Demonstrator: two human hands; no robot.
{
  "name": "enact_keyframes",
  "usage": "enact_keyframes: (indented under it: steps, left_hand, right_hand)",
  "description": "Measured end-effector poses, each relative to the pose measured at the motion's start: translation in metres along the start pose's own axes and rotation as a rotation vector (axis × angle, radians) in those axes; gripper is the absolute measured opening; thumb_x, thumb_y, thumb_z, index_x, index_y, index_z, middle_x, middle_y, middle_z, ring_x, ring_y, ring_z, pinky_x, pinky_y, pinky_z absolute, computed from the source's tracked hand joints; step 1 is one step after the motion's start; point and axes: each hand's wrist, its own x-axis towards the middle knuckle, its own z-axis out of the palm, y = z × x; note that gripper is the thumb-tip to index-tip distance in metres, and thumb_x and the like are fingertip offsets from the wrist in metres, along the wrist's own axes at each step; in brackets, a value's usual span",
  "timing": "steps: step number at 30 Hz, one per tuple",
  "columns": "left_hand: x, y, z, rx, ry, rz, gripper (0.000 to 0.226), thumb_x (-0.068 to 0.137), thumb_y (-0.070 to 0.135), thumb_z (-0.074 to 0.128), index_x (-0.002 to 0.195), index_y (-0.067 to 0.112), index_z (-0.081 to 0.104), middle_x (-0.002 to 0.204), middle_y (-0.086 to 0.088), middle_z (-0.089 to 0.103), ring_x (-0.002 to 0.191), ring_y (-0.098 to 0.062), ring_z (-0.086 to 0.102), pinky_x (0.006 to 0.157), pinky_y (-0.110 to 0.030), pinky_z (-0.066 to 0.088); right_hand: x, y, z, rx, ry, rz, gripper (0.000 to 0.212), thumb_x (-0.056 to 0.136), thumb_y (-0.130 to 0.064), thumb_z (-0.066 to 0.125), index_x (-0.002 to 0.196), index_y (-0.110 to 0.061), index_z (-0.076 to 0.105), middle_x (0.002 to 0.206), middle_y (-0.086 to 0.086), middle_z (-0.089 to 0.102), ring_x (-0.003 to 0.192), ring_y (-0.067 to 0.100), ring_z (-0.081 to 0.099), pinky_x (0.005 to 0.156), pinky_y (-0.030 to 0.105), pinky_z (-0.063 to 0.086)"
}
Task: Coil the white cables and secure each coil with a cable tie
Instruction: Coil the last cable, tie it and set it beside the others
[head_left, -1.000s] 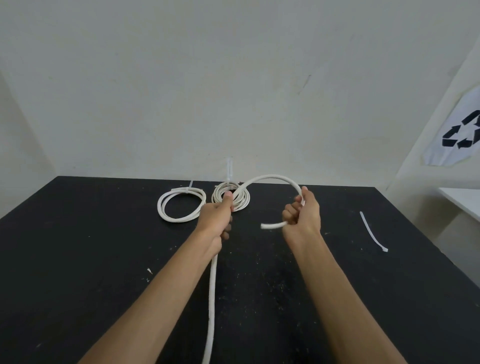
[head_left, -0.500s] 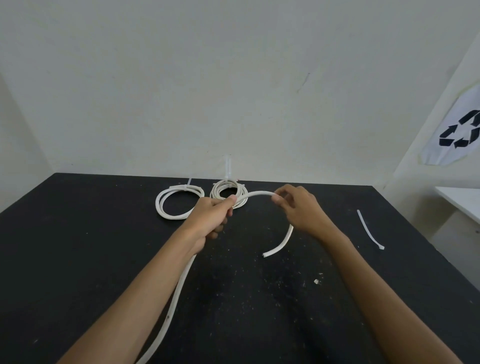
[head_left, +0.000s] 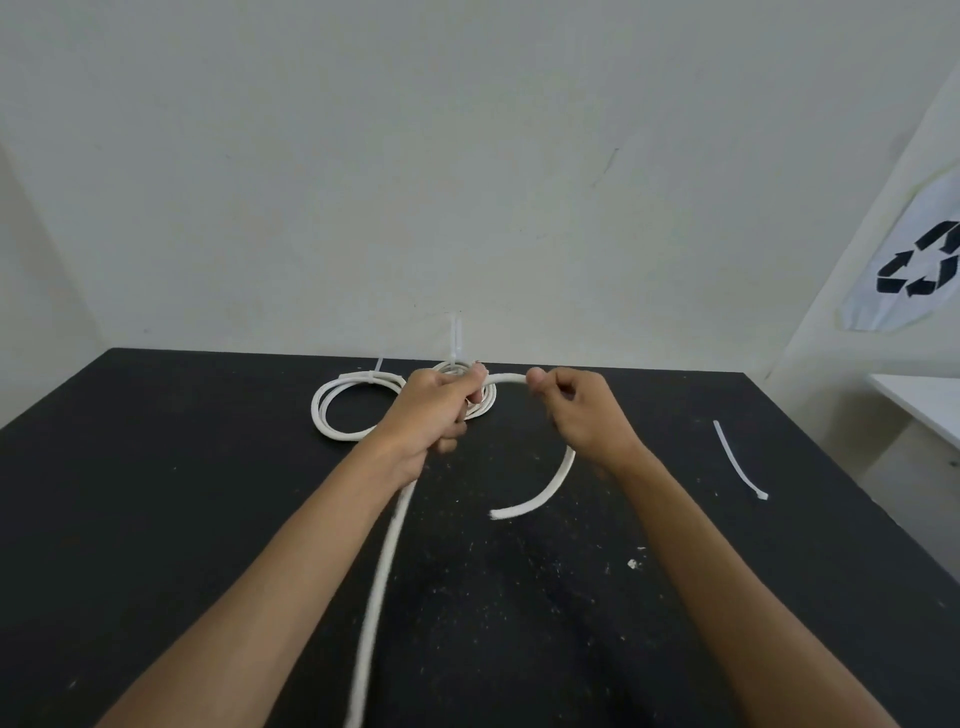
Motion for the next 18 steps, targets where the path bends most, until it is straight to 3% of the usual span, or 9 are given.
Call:
enact_keyframes:
  steps: [4,7,9,13,16,18]
  left_hand:
    - [0.002,-0.003,0.011,-0.199,0.067,0.0,0.037,0.107,0.035,0.061,0.076,0.018,0.052,0.055,0.005,0.023,0.039,-0.008,0.018,0.036,-0.02,0.017]
    - [0.002,-0.003,0.002,-0.179,0.061,-0.017,0.035,0.106,0.037,0.063,0.078,0.018,0.054,0.056,0.006,0.024,0.042,-0.009,0.019,0.037,-0.02,0.018]
    - [0.002,-0.004,-0.007,-0.163,0.049,-0.031,0.033,0.105,0.038,0.064,0.081,0.016,0.057,0.057,0.006,0.025,0.045,-0.01,0.019,0.038,-0.02,0.018]
    - [0.007,0.002,-0.015,-0.21,0.061,-0.037,0.032,0.106,0.036,0.063,0.085,0.013,0.064,0.055,0.006,0.026,0.041,-0.007,0.02,0.038,-0.02,0.016]
    - [0.02,0.018,-0.025,-0.374,0.137,-0.003,0.031,0.107,0.036,0.062,0.09,0.012,0.068,0.052,0.008,0.027,0.038,-0.006,0.022,0.037,-0.02,0.015]
    - [0.027,0.028,-0.032,-0.465,0.221,0.025,0.031,0.108,0.038,0.061,0.093,0.012,0.07,0.055,0.007,0.027,0.04,-0.007,0.022,0.037,-0.021,0.017]
  right_hand:
    - [-0.006,-0.008,0.015,0.3,0.022,0.092,0.048,0.11,-0.043,0.057,0.087,-0.003,0.07,0.061,-0.001,0.034,0.058,0.014,0.028,0.058,0.033,0.029]
    - [-0.007,-0.011,0.011,0.36,0.064,0.111,0.039,0.109,-0.036,0.062,0.088,-0.005,0.074,0.06,-0.003,0.04,0.056,0.011,0.035,0.055,0.024,0.037]
    - [-0.007,-0.01,0.004,0.314,0.069,0.077,0.033,0.109,-0.032,0.063,0.093,-0.006,0.076,0.062,-0.001,0.053,0.058,0.009,0.048,0.06,0.021,0.045]
    - [-0.008,-0.006,0.007,0.357,0.073,0.103,0.025,0.108,-0.028,0.063,0.118,-0.006,0.07,0.091,0.009,0.072,0.082,0.018,0.073,0.077,0.026,0.058]
    - [-0.016,-0.005,0.016,0.455,0.037,0.212,0.035,0.109,-0.034,0.061,0.13,-0.006,0.061,0.109,0.009,0.07,0.099,0.025,0.078,0.086,0.039,0.066]
    - [-0.022,-0.005,0.02,0.459,-0.051,0.284,0.04,0.109,-0.038,0.059,0.135,-0.008,0.06,0.118,0.011,0.071,0.106,0.027,0.078,0.088,0.04,0.066]
